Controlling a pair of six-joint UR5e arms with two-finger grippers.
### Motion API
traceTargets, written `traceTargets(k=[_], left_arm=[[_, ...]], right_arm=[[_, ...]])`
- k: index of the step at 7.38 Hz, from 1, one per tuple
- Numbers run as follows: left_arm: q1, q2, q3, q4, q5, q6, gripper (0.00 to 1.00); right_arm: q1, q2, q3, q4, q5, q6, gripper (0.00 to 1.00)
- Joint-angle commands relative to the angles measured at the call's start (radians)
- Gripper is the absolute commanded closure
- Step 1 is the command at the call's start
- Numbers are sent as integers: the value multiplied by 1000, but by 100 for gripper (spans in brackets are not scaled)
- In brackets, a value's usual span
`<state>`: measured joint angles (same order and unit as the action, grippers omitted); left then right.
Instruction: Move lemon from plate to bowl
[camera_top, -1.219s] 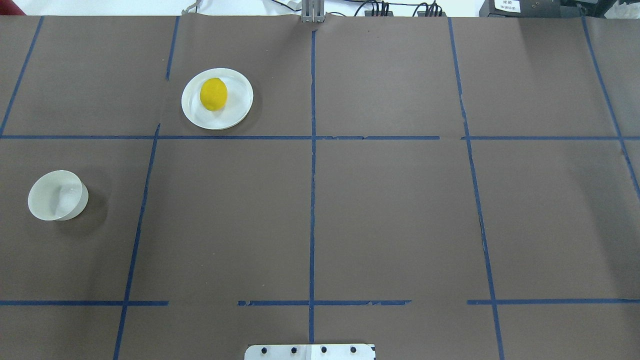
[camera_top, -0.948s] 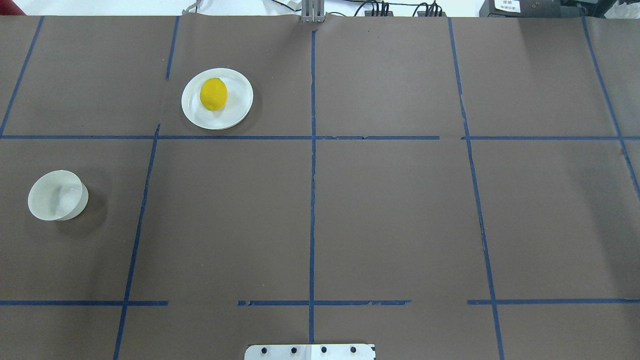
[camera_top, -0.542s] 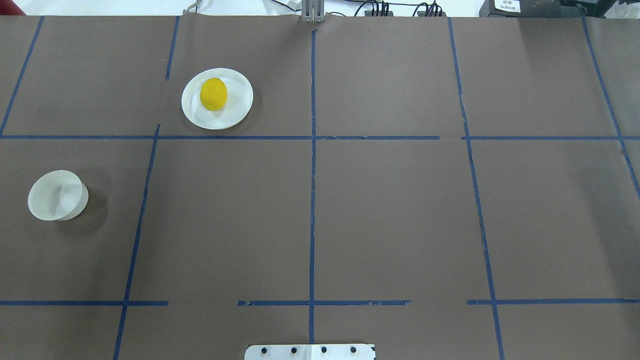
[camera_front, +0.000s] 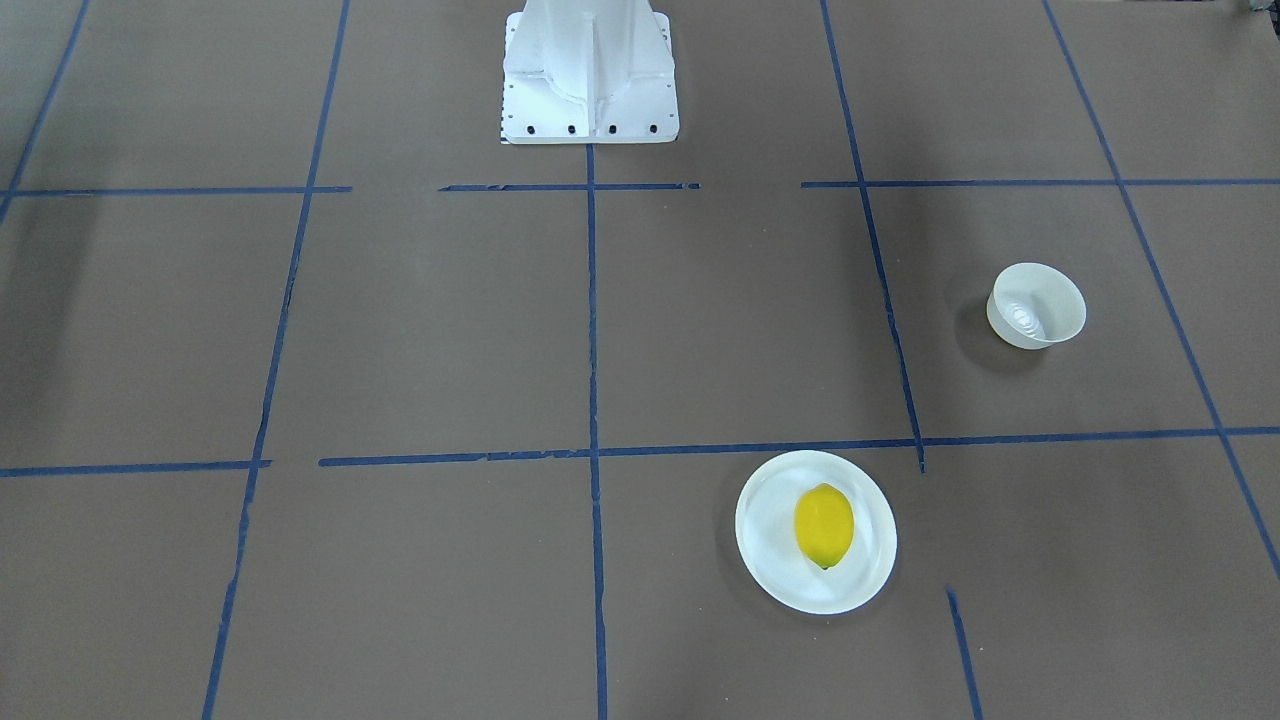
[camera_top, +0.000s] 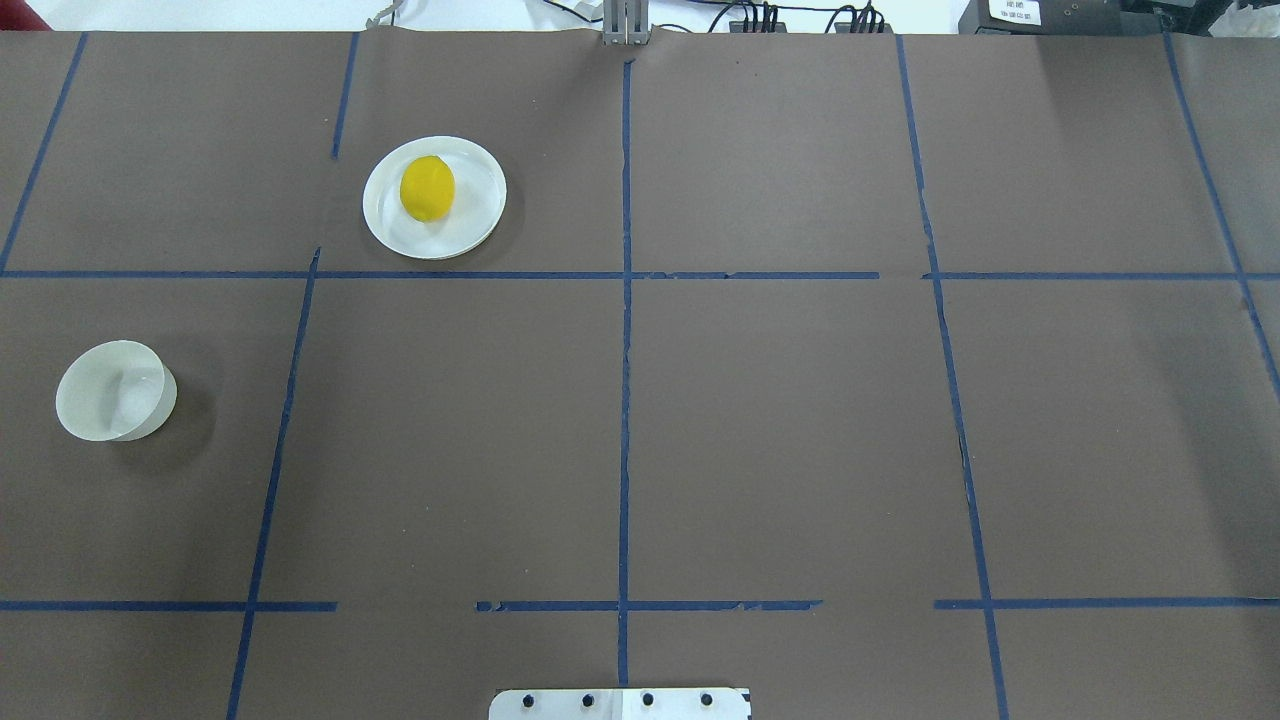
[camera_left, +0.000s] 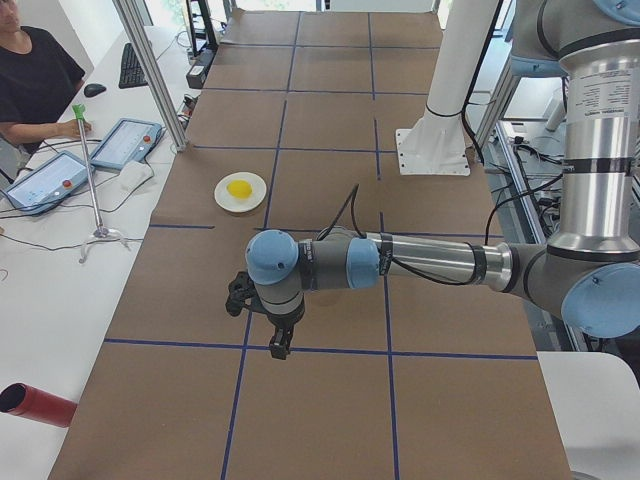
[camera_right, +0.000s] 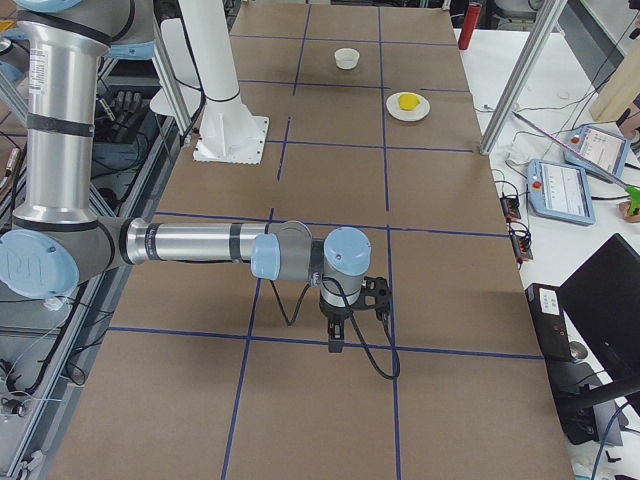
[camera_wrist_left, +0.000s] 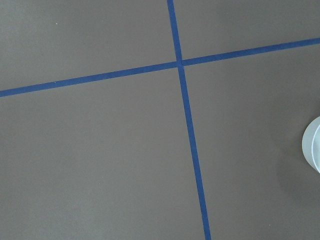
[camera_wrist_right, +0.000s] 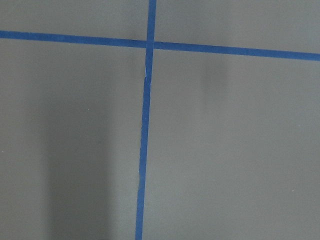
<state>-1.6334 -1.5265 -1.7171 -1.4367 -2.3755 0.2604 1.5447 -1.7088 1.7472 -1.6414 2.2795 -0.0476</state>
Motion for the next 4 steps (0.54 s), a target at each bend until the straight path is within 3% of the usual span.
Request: traceTargets(k=[1, 2, 4], left_arm=[[85, -24, 1, -205, -2, -208, 0], [154, -50, 14, -303, -2, -330, 0], [316, -174, 45, -360, -25, -537, 0]], right_arm=[[0, 0, 0, 0, 0, 0, 0], [0, 0, 0, 0, 0, 0, 0], [0, 0, 0, 0, 0, 0, 0]])
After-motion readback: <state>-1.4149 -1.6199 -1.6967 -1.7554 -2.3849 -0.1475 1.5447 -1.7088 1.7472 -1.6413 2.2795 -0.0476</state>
